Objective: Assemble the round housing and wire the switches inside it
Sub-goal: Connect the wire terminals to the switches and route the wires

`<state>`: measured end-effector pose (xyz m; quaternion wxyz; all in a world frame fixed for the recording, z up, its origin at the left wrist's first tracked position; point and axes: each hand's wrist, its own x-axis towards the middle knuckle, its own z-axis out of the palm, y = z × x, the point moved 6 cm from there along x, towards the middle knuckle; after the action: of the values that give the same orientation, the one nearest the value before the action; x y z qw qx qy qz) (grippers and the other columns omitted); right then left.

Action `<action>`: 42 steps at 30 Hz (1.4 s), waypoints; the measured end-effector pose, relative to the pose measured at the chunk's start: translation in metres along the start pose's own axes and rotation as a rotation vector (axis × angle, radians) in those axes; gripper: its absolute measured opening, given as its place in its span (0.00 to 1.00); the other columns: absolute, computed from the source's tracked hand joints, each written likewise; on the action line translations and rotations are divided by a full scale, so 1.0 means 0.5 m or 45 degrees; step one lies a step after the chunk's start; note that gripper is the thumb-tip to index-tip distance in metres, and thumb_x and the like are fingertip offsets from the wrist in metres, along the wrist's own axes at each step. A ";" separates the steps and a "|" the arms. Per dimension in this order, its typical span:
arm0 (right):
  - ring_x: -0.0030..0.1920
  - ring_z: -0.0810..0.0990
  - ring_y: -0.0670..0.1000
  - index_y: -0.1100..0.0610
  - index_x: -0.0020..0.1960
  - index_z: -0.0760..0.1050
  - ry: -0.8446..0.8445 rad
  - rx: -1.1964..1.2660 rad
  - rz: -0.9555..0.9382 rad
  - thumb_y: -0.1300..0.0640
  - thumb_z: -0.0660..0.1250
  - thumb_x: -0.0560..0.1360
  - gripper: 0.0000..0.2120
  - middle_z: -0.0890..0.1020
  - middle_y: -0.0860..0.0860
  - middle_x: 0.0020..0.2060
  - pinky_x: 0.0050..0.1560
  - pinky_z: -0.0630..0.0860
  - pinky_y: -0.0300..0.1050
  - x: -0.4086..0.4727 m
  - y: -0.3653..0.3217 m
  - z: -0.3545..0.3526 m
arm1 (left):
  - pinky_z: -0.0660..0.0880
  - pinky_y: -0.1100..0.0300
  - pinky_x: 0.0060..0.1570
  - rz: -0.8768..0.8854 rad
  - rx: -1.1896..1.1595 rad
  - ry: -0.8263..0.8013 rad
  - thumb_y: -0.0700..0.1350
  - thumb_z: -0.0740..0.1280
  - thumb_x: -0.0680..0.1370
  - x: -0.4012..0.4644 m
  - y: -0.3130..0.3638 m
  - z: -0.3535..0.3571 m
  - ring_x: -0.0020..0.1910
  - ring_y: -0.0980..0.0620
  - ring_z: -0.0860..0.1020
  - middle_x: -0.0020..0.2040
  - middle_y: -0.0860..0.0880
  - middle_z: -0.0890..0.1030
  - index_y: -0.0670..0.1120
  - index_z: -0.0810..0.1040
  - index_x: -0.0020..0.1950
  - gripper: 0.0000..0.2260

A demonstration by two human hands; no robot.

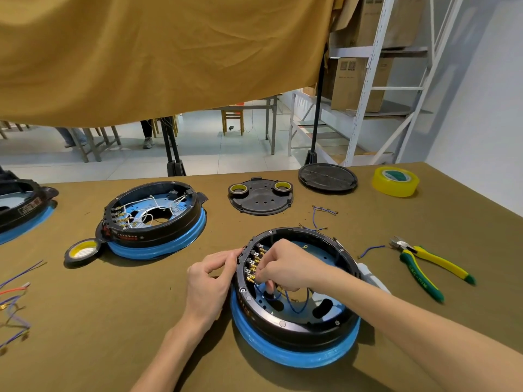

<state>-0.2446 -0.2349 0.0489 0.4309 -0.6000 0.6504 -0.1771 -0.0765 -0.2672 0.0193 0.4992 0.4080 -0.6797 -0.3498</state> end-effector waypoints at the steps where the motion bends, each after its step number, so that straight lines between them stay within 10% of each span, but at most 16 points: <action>1: 0.22 0.68 0.46 0.63 0.46 0.84 0.003 -0.009 0.002 0.61 0.68 0.78 0.07 0.82 0.50 0.29 0.24 0.66 0.38 -0.001 0.000 0.000 | 0.79 0.61 0.58 0.025 0.014 0.014 0.44 0.68 0.82 -0.001 0.002 -0.001 0.58 0.62 0.81 0.54 0.55 0.87 0.47 0.87 0.56 0.09; 34: 0.22 0.70 0.42 0.62 0.47 0.85 0.096 0.027 -0.041 0.59 0.70 0.78 0.08 0.83 0.49 0.29 0.26 0.70 0.34 -0.001 0.001 -0.003 | 0.83 0.47 0.55 0.268 0.185 0.067 0.47 0.63 0.83 -0.019 0.016 -0.002 0.57 0.59 0.84 0.55 0.51 0.87 0.44 0.86 0.56 0.13; 42: 0.22 0.69 0.41 0.61 0.36 0.83 0.171 -0.041 -0.021 0.57 0.70 0.79 0.14 0.78 0.47 0.25 0.35 0.70 0.41 -0.009 -0.005 0.001 | 0.83 0.62 0.50 0.188 0.142 0.049 0.52 0.60 0.83 -0.045 0.035 0.006 0.54 0.64 0.83 0.57 0.52 0.86 0.49 0.83 0.60 0.14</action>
<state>-0.2429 -0.2312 0.0520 0.3749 -0.5990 0.6756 -0.2101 -0.0794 -0.2394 0.0252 0.5131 0.3905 -0.7166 -0.2658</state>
